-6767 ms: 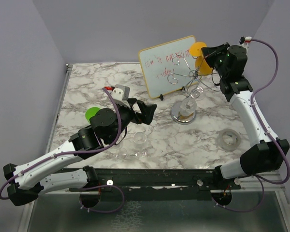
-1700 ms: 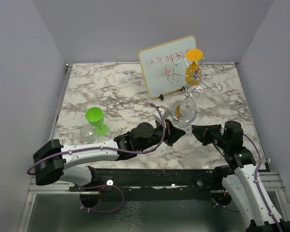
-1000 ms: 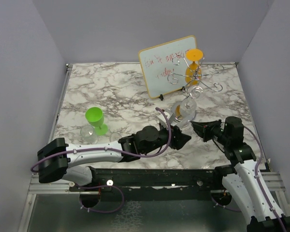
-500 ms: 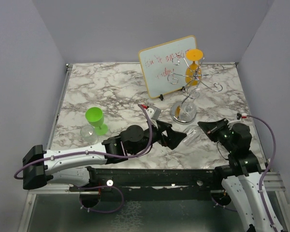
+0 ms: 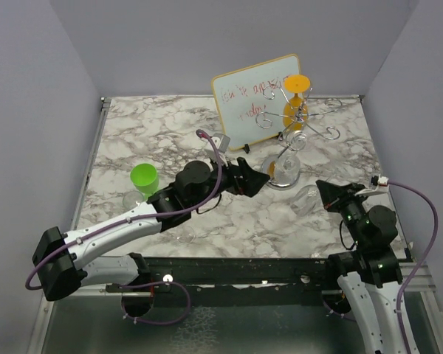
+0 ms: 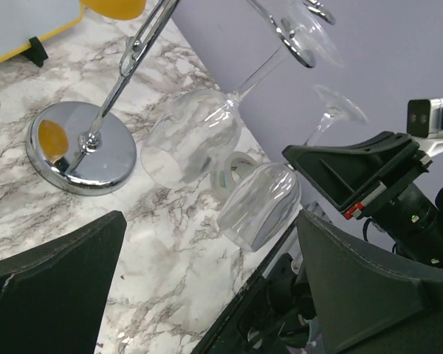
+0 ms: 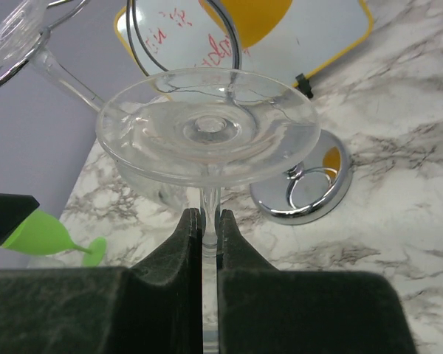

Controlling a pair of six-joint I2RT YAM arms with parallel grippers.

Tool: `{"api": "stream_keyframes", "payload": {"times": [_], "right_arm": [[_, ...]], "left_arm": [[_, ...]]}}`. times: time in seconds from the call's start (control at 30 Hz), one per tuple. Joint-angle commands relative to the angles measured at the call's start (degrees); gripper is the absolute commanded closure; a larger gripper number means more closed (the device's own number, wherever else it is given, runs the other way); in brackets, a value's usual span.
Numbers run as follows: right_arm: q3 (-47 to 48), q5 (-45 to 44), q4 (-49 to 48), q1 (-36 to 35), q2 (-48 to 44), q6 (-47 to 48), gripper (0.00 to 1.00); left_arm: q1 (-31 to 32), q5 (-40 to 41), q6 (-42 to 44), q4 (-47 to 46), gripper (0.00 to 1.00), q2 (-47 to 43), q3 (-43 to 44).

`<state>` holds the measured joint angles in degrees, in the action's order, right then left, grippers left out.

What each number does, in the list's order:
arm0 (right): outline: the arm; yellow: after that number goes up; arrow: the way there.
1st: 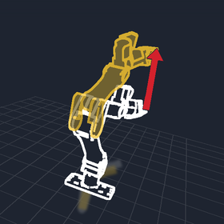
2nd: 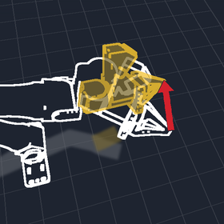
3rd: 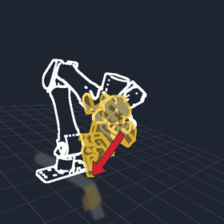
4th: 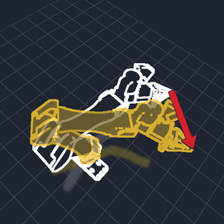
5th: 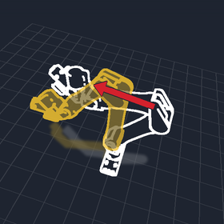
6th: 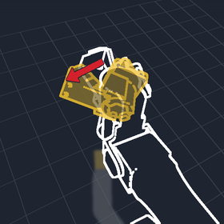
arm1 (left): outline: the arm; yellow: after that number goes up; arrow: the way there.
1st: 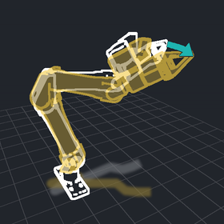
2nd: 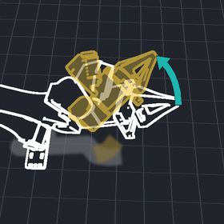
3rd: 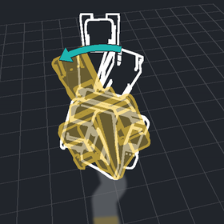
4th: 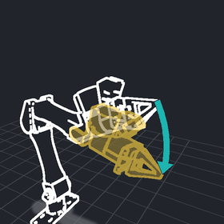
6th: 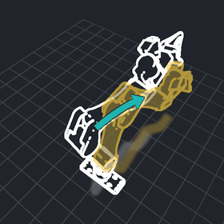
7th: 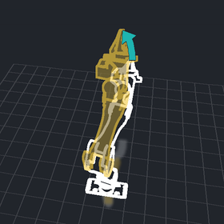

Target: Place the wine glass upside down on the wine glass rack

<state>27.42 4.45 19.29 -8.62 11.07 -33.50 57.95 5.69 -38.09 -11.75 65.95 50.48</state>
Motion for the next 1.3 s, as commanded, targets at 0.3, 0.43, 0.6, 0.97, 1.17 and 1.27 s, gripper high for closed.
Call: {"api": "stream_keyframes", "payload": {"times": [0.3,0.43,0.6,0.97,1.17,1.27], "right_arm": [[-1.0,-11.9,-16.5,-0.3,3.3,9.1,0.99],[-0.2,-15.9,-24.0,-0.3,8.4,8.4,1.00],[3.8,-16.6,-28.7,-0.3,17.7,10.9,0.99],[7.3,-10.0,-37.5,-0.3,28.3,13.3,0.99],[7.9,-5.3,-39.0,1.1,32.4,15.3,1.00],[7.5,-1.5,-39.2,2.3,32.8,16.8,1.00]], "left_arm": [[-8.3,-20.4,-1.2,6.4,0.01,2.5,5.8],[-10.3,-25.8,-1.3,8.4,0.01,5.3,8.0],[-12.5,-29.8,-2.1,9.3,0.01,7.6,8.8],[-15.0,-28.6,-0.8,11.6,0.01,8.9,8.8],[-15.4,-26.9,-0.4,13.0,0.01,8.3,8.8],[-15.4,-26.4,0.0,13.7,0.01,7.8,8.8]]}}
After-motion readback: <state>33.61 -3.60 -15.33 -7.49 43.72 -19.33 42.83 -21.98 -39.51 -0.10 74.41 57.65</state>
